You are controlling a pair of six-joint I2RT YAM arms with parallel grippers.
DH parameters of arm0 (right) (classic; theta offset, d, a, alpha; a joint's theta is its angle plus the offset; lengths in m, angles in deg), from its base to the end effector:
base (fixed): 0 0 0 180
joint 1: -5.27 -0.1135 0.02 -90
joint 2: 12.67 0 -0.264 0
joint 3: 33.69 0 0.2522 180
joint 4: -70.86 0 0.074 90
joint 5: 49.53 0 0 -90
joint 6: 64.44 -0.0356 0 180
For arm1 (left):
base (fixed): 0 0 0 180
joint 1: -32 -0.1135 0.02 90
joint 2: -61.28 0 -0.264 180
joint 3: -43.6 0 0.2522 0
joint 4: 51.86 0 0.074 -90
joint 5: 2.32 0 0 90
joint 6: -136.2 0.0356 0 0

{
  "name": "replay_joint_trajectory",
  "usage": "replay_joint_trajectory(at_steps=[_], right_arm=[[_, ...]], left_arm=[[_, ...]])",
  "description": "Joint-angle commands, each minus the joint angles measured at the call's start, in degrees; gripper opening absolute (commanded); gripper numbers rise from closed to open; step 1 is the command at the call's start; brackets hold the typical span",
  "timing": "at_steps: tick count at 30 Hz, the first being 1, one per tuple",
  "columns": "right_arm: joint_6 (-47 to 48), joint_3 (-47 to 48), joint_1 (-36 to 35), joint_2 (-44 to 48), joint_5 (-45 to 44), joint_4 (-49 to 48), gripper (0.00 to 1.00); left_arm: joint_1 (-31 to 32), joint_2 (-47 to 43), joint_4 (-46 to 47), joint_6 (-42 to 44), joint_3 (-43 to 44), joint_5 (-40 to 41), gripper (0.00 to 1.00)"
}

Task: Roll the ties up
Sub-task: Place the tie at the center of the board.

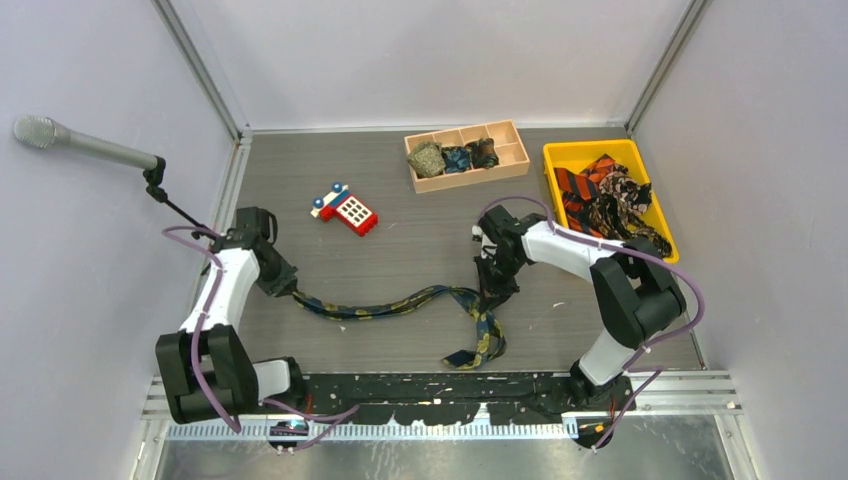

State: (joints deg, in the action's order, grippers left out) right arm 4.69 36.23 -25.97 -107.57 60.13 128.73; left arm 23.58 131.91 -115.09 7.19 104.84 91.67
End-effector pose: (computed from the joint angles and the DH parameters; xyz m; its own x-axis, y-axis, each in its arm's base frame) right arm 0.2371 0.1578 0.1633 -0.9794 -0.2017 0.0026 -0.1876 0.9154 0.3563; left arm 0.2113 0.0338 0.2169 -0.6287 -0.7278 -0.2739 -0.7237 0.6765 -0.1364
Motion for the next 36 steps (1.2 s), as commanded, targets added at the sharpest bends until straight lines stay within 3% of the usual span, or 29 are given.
replay_joint_trajectory(at_steps=[1,3,6,13,17,22,27,30,36], right_arm=[[1.9,2.8,0.1,-0.4,-0.9,1.8,0.01],[2.0,3.0,0.2,-0.4,-0.9,1.9,0.00],[2.2,3.5,0.1,-0.9,-1.0,2.3,0.09],[2.2,6.6,0.1,-1.4,-3.2,4.5,0.44],[2.1,11.0,0.2,-0.5,-5.1,7.1,0.54],[1.0,16.0,0.1,1.5,-6.8,10.0,0.58],[-3.4,14.7,-1.3,8.2,-7.4,9.2,0.59],[-10.3,11.1,-4.0,14.9,-5.7,4.5,0.59],[-27.5,-0.7,-15.5,22.5,-6.0,-9.4,0.45]], left_arm=[[-0.9,-0.6,1.8,-1.1,1.7,-2.5,0.23],[-0.9,-1.5,2.5,-0.6,1.9,-4.7,0.40],[-0.8,-4.3,3.2,0.9,1.9,-7.1,0.53],[0.4,-11.2,-1.2,9.1,4.6,-6.3,0.58],[7.1,-12.8,-2.9,11.4,6.9,-5.5,0.59],[23.2,-9.4,-2.1,12.4,10.8,-4.4,0.58],[35.3,-5.4,2.0,17.7,12.5,-7.8,0.59],[38.7,-2.8,3.8,19.9,12.7,-8.3,0.60],[44.0,4.1,6.3,22.0,14.5,-9.9,0.63]])
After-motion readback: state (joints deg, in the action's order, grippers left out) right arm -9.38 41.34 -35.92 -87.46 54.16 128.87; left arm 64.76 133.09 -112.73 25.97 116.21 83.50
